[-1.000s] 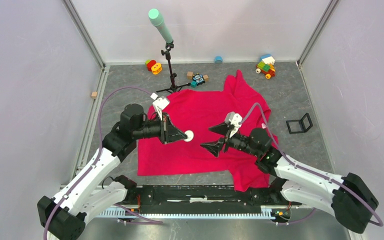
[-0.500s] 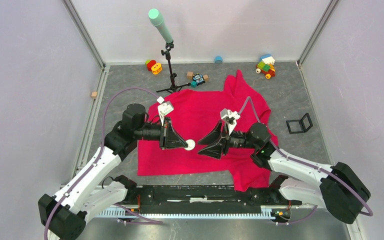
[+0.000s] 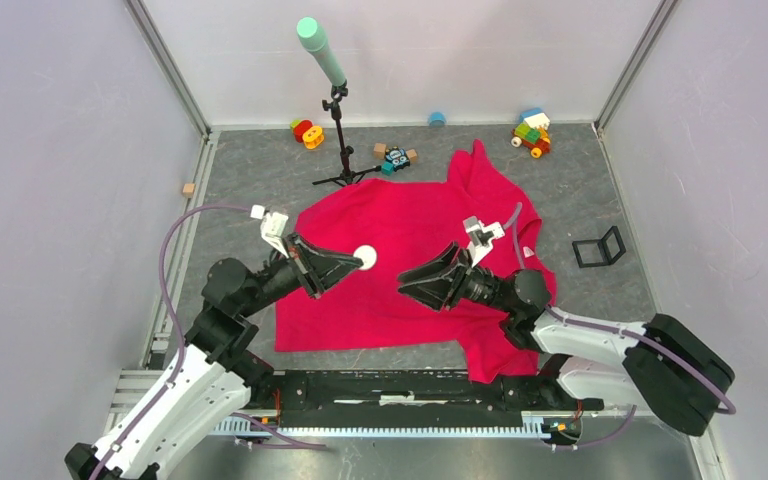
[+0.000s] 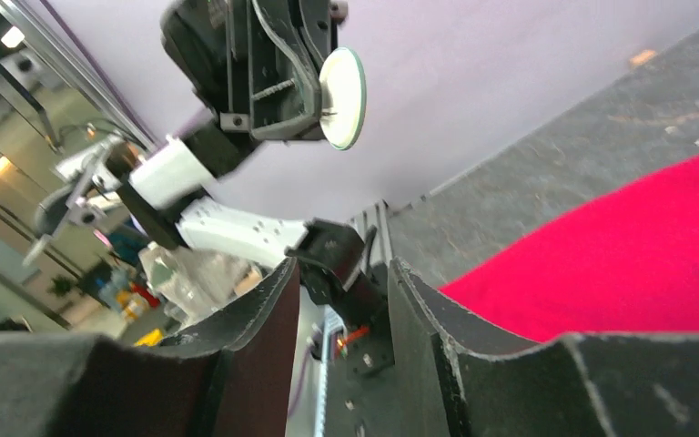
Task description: Pin the brooch onto the clothing
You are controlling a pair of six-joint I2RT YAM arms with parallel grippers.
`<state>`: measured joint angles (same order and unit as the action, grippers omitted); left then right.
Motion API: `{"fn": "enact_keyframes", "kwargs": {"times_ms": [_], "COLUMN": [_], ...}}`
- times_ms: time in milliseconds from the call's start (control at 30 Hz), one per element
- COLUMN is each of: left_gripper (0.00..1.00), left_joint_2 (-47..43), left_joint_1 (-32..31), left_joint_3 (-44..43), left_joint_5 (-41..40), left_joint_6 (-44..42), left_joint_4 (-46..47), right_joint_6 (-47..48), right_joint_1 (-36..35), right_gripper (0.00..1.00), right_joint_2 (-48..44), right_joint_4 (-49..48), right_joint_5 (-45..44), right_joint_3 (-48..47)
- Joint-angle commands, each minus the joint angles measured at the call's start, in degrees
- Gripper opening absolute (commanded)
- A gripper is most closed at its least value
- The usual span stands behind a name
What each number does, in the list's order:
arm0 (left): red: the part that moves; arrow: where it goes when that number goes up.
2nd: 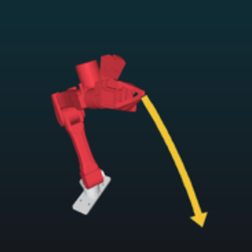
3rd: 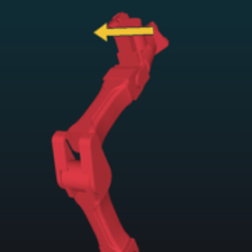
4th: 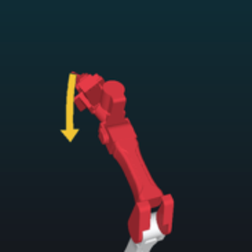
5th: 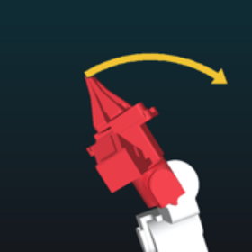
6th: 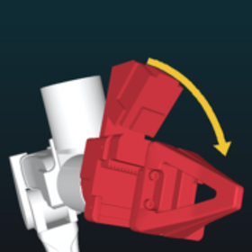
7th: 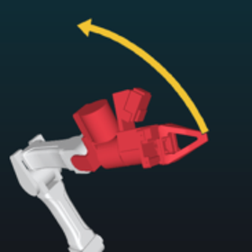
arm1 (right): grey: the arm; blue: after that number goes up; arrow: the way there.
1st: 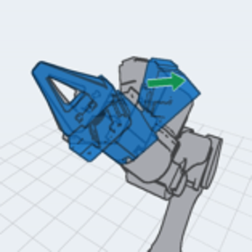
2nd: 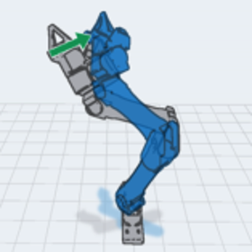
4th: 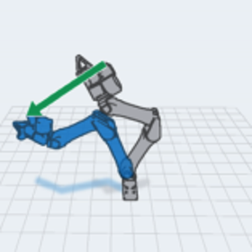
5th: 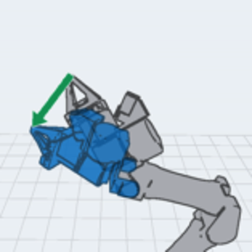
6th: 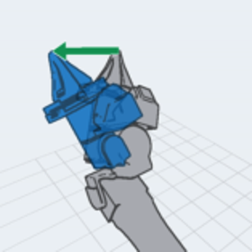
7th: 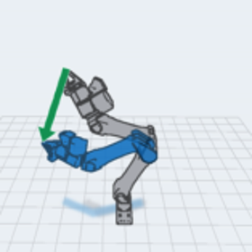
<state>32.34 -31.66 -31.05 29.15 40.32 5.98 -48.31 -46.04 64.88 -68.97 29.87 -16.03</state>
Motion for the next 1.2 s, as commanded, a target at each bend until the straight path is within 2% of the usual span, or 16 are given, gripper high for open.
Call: {"fn": "enact_keyframes", "kwargs": {"times_ms": [0,267,500,667,933,1167], "left_gripper": [0.02,0.02,0.02,0.02,0.02,0.02], "left_joint_2": [-3.25,-5.03,-4.65,-3.76,-4.51,-4.21], "left_joint_1": [-0.66,-2.52,-2.99,-3.27,-3.49,-3.72], "left_joint_3": [5.01,7.41,6.91,6.74,7.93,8.28], "left_joint_5": [-9.67,-13.33,-13.09,-12.15,-12.71,-12.01], "left_joint_6": [10.96,13.02,12.87,13.16,14.0,14.01], "left_joint_4": [13.09,15.29,15.58,15.58,16.26,16.26], "right_joint_6": [-9.9,-10.75,-10.79,-10.96,-12.86,-13.47], "right_joint_1": [-1.8,-4.23,-4.73,-4.72,-4.69,-4.67], "right_gripper": [0.45,0.39,0.39,0.39,0.29,0.27], "right_joint_2": [3.62,7.82,12.4,14.34,17.72,19.21], "right_joint_4": [-18.47,-13.7,-11.71,-12.06,-14.26,-16.51], "right_joint_5": [-6.3,-10.37,-10.44,-10.01,-9.3,-9.13], "right_joint_3": [-0.83,-6.01,-10.86,-13.17,-14.46,-15.29]}}
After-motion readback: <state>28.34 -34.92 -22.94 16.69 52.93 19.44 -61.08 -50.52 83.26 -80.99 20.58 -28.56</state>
